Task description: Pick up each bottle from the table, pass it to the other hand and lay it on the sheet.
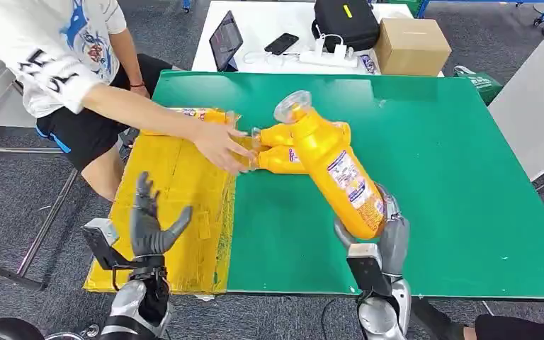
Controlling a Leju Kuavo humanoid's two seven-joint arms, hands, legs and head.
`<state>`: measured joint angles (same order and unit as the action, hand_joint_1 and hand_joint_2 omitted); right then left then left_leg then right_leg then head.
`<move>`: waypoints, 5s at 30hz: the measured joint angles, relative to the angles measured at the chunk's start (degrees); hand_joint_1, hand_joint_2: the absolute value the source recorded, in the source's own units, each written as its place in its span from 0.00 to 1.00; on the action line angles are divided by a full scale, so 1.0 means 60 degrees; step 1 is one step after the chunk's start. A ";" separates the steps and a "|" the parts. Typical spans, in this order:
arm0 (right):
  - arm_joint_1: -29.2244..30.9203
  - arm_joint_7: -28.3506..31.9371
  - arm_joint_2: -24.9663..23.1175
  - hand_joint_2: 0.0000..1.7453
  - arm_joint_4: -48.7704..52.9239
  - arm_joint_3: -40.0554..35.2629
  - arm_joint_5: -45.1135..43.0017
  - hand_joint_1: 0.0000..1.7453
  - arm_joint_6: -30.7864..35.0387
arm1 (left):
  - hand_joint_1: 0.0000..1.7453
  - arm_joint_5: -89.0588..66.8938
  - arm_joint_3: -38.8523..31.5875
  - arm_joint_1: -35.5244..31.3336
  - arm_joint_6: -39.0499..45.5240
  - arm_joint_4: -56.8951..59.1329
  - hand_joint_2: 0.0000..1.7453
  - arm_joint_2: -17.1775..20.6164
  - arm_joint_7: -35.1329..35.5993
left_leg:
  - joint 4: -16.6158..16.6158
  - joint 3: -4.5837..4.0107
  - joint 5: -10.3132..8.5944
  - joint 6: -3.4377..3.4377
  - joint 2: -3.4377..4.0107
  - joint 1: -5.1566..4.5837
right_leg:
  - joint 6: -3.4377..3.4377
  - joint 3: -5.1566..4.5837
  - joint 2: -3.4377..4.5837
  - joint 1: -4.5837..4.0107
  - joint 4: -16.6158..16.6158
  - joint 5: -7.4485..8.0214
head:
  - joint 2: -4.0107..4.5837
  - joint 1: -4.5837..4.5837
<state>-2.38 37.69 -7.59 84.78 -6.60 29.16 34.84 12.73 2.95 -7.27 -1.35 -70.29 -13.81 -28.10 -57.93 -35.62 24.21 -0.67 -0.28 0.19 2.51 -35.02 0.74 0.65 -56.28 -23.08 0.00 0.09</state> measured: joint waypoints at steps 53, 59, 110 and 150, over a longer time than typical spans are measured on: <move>0.1416 0.0349 -0.0747 1.00 -0.5781 -0.4309 0.0167 0.93 0.0390 | 1.00 0.0020 0.2888 -0.0003 -0.3771 0.0641 1.00 0.1126 0.0039 | 0.0003 -0.0010 -0.0001 0.0005 0.0001 0.0007 | -0.0001 -0.0013 0.0000 -0.0004 -0.0002 -0.0001 | 0.0000 0.0000; 0.1461 0.0349 -0.0801 1.00 -0.5868 -0.4309 0.0222 0.93 0.0383 | 1.00 0.0096 0.2888 -0.0003 -0.3804 0.0641 1.00 0.1133 0.0043 | 0.0003 -0.0010 -0.0001 0.0005 0.0001 0.0006 | -0.0001 -0.0013 0.0000 -0.0003 -0.0001 -0.0001 | 0.0000 -0.0007; 0.0576 0.0407 -0.0477 0.00 -0.0303 -0.3399 -0.3560 0.00 -0.2015 | 1.00 0.0399 0.0364 -0.1507 0.0426 -0.1217 1.00 0.1016 0.0367 | 0.0002 -0.0021 -0.0017 0.0005 0.0004 0.0006 | -0.0003 -0.0028 -0.0002 -0.0003 -0.0003 0.0008 | 0.0000 -0.0004; 0.0758 0.0407 -0.0131 0.00 0.1698 -0.3974 -0.3155 0.00 -0.0827 | 1.00 -1.4380 0.2298 -0.4930 0.4356 0.5993 1.00 0.2885 0.1740 | 0.0002 -0.0024 -0.0022 0.0011 0.0002 0.0007 | -0.0004 -0.0028 -0.0003 -0.0003 -0.0008 0.0008 | 0.0000 -0.0004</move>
<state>2.16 40.13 -8.37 94.97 -30.45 10.23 29.88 -73.55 16.74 -36.85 24.78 -34.34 3.50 -17.66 -57.92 -35.77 24.08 -0.61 -0.27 0.23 2.48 -35.19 0.73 0.63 -56.32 -23.03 0.00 0.07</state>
